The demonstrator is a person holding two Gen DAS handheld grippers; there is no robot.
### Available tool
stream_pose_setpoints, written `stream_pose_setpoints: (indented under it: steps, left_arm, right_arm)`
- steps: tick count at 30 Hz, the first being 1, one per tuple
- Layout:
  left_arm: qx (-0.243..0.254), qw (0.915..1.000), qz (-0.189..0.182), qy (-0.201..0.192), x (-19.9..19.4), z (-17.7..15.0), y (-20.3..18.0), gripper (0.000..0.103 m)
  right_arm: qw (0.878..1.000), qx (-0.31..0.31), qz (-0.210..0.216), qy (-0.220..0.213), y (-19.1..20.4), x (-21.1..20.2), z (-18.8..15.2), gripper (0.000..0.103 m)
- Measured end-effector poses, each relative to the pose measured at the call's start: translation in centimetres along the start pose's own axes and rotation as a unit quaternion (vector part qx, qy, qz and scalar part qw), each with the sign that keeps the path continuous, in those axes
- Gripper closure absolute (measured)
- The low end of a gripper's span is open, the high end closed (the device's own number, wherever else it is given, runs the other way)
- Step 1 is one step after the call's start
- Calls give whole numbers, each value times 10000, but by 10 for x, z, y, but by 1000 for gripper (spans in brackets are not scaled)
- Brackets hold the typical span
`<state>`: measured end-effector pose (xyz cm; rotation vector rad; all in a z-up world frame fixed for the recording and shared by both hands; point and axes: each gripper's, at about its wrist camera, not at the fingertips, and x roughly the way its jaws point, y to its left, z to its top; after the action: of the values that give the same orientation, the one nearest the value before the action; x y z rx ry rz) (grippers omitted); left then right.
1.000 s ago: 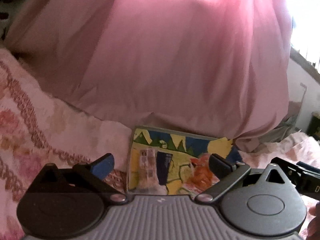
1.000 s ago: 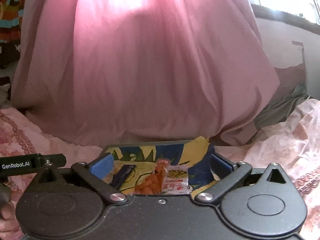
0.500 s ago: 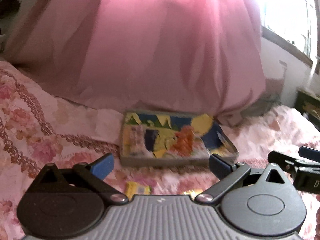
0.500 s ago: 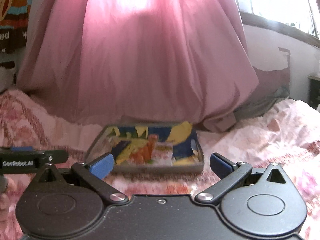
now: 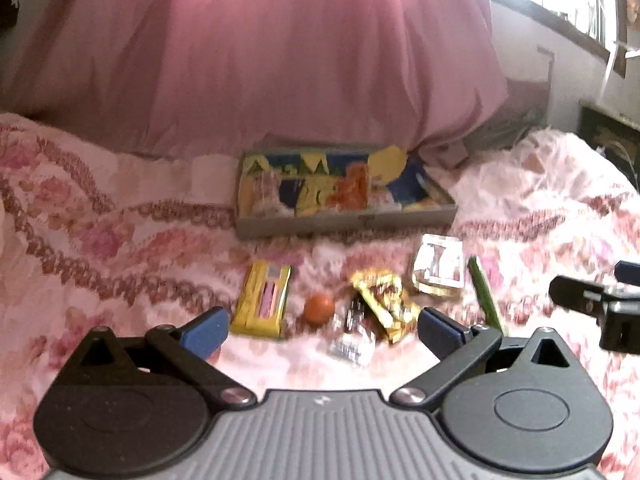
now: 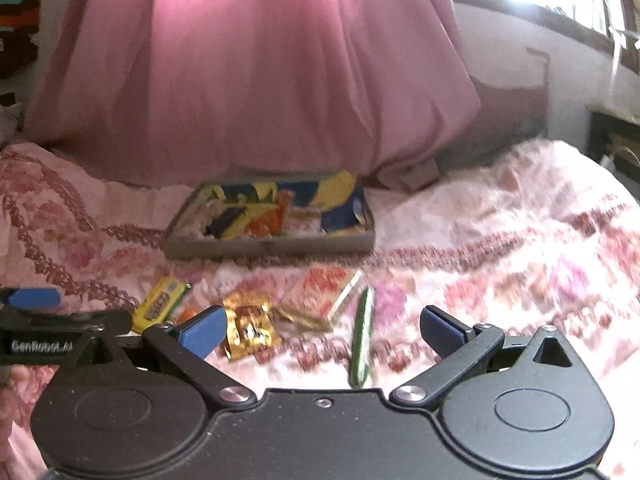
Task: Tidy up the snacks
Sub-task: 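Move both open tools back toward the remaining snacks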
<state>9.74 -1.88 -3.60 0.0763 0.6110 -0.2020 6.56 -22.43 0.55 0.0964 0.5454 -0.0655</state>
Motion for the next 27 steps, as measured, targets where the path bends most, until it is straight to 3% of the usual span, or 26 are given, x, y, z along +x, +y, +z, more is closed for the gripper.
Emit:
stream_pose_setpoints:
  steps: [5,14,27]
  left_arm:
    - [105,9997,103,178,-2,-10,-2,0]
    - [236,9993,208,211,-4,-14,-5,0]
    - [279,9990,208,272,2,-14,-6,0]
  right_arm:
    - [9988,256,-91,408,-6,0,-12,1]
    - [9968,82,-222,769,-1,5,-21,1]
    - [9972,36,-206,721,0,5,-20,1]
